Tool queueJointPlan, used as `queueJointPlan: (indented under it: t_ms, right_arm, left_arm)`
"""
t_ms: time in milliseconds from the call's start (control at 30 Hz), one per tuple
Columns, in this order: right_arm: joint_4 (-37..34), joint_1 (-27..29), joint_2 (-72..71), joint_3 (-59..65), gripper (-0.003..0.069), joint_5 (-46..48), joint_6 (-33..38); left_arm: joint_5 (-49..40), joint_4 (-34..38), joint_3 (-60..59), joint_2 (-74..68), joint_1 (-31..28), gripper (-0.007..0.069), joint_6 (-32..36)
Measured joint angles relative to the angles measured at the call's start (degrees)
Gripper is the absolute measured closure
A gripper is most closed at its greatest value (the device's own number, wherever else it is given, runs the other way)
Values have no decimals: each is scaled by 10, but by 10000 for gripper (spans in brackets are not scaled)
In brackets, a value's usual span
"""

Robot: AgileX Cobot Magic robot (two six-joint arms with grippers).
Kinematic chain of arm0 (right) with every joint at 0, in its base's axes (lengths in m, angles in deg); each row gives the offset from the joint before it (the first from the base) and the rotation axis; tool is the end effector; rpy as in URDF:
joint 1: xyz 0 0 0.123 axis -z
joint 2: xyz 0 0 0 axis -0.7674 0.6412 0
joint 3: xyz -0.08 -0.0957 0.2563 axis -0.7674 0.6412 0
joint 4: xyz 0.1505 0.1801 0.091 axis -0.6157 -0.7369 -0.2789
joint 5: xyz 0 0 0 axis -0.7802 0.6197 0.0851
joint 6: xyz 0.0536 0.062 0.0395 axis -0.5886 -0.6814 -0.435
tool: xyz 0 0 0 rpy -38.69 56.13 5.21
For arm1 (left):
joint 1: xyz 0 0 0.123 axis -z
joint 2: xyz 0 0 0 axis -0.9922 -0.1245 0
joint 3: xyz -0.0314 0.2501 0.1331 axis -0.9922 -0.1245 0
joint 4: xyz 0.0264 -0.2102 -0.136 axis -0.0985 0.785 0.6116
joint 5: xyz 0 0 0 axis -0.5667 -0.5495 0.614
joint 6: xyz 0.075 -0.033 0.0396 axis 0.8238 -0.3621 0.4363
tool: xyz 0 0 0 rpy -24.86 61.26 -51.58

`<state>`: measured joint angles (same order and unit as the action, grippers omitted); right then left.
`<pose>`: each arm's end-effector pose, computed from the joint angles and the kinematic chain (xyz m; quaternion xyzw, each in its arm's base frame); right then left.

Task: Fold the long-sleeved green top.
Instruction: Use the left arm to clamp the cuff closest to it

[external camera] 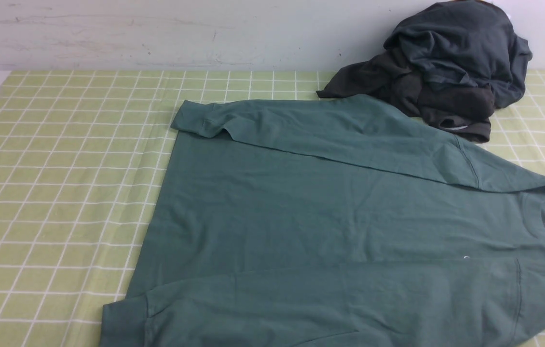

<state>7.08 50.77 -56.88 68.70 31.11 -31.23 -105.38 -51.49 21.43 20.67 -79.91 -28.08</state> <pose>0.0525 -0.0018 0.1728 0.0167 0.8042 -0.0023 0.5942 0.0527 -0.0023 0.1735 0.0370 0.8011 -0.0007 0.5973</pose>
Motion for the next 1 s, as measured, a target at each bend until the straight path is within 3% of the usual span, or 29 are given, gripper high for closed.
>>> queueJointPlan:
  t_ms: [467,567,633,667,833,1000]
  right_arm:
    - [7,0,0,3,673,-41,1]
    - [7,0,0,3,673,-131,1]
    - [7,0,0,4,673,-257,0]
    - [7,0,0,4,673,-257,0]
    - [9,0,0,4,673,-482,-10]
    - [8,0,0,4,673,-593,-32]
  left_arm:
    - [46,-1,-5,0,0,628,1]
    - [126,-1,-6,0,0,628,1]
    - [238,-1,-6,0,0,628,1]
    - [255,-1,-6,0,0,628,1]
    - [456,0,-6,0,0,628,-1]
    - [643,6,-6,0,0,628,-95]
